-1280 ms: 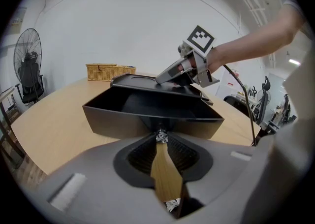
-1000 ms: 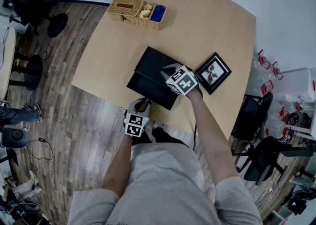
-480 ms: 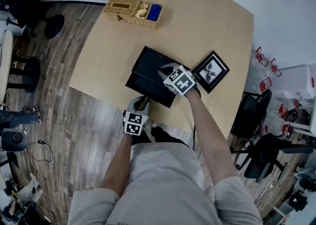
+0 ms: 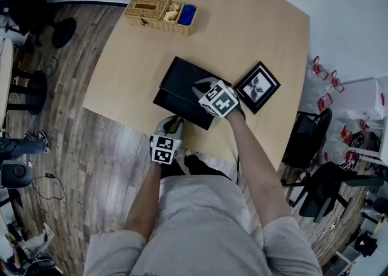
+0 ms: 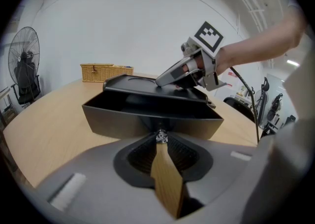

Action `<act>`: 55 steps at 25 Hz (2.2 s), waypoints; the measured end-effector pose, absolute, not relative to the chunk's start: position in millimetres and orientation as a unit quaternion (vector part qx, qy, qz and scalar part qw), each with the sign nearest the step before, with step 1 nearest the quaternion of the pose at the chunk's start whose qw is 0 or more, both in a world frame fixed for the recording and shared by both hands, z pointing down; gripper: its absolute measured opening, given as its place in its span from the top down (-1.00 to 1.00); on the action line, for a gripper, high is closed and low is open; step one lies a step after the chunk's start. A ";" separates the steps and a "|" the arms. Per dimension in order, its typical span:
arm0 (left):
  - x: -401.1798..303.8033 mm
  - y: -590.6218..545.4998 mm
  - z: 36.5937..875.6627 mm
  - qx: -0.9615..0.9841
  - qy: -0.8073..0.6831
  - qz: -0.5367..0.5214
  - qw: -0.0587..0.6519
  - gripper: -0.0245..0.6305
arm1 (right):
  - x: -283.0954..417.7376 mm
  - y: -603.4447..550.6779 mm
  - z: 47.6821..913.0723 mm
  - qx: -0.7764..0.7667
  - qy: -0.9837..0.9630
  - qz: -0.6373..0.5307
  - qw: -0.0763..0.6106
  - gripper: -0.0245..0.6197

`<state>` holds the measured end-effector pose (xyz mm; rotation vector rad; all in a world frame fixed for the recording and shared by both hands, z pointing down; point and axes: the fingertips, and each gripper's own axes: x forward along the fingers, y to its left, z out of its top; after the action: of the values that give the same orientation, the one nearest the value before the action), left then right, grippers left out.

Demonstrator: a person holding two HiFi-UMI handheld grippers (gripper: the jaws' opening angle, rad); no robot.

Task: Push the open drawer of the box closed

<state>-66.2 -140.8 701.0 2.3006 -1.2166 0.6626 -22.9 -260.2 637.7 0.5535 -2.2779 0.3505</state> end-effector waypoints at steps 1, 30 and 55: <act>-65.5 -141.6 699.5 0.835 -0.441 0.238 0.227 0.54 | -23.2 -260.0 638.2 0.217 -0.890 0.137 0.376 0.92; -56.2 -162.2 701.1 0.842 -0.431 0.235 0.224 0.54 | -21.9 -260.9 638.0 0.217 -0.891 0.136 0.376 0.92; -41.3 -184.4 698.2 0.841 -0.432 0.235 0.226 0.54 | -22.0 -259.5 638.6 0.216 -0.891 0.134 0.376 0.92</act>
<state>-41.3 -184.4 698.2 2.3197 -1.1900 0.6487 -22.0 -259.5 638.6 0.5519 -2.2789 0.3435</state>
